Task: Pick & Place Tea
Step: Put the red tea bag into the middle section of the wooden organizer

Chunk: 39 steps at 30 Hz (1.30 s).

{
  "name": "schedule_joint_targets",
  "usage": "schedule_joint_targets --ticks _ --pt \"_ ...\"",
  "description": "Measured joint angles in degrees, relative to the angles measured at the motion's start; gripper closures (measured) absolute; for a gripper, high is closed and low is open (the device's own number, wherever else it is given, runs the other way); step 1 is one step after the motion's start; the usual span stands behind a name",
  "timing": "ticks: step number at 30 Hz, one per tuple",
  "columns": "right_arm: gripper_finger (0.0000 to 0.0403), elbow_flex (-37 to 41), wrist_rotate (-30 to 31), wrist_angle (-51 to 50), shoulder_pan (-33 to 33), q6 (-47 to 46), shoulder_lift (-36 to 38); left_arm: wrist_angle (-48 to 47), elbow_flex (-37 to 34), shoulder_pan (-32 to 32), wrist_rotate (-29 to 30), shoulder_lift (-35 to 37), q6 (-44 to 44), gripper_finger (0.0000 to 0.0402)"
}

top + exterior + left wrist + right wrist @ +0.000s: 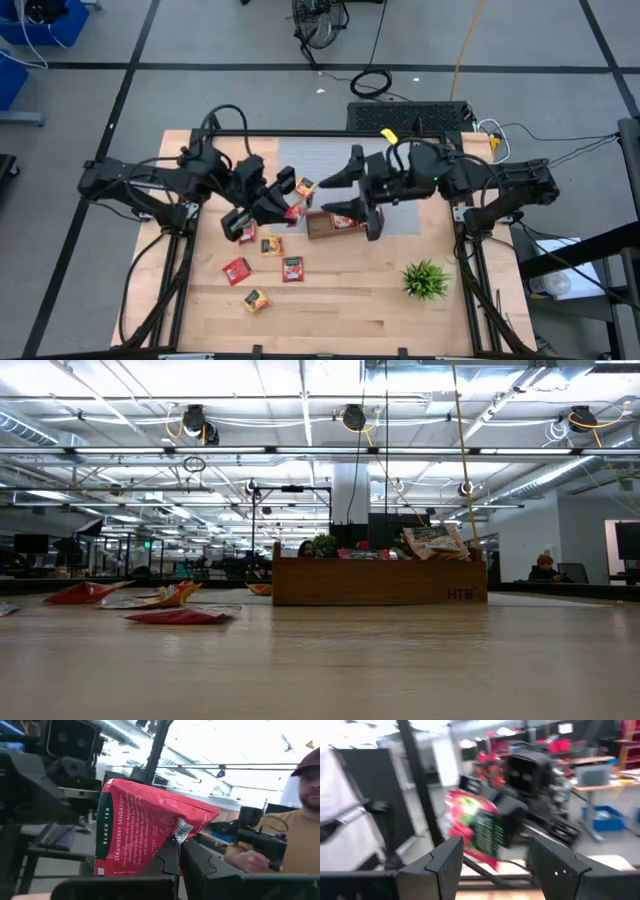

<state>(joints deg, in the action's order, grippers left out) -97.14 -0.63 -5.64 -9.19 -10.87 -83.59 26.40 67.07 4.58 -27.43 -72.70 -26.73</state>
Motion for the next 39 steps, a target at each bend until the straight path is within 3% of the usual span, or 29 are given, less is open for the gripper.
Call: schedule_joint_targets --ticks 14,18,28,31,36,39 --pt "0.0219 0.07 -5.55 3.16 -0.42 -2.82 -2.49 2.46 0.00 1.20 -0.80 -1.27 -1.33 0.0396" --pt "0.0254 0.02 -10.02 6.58 -0.40 -5.22 -3.33 2.33 0.00 1.24 -0.78 -1.27 -1.99 0.0396" --pt "0.0381 0.02 -9.99 7.73 -0.46 -5.28 -3.77 2.57 0.00 1.99 0.45 -1.27 -2.09 0.0396" --pt "0.0397 0.02 -9.88 7.68 -0.68 -5.17 -3.77 2.57 0.00 1.99 0.51 -1.27 -2.88 0.0396" --pt "0.0402 0.02 -9.98 2.00 -0.68 -4.52 -1.84 -0.46 0.00 0.77 -0.65 -0.70 -6.73 0.0349" --pt "0.0402 0.04 -9.83 -5.24 -0.53 -3.14 0.76 -7.26 -0.02 -0.47 -0.88 0.78 -8.57 0.0308"
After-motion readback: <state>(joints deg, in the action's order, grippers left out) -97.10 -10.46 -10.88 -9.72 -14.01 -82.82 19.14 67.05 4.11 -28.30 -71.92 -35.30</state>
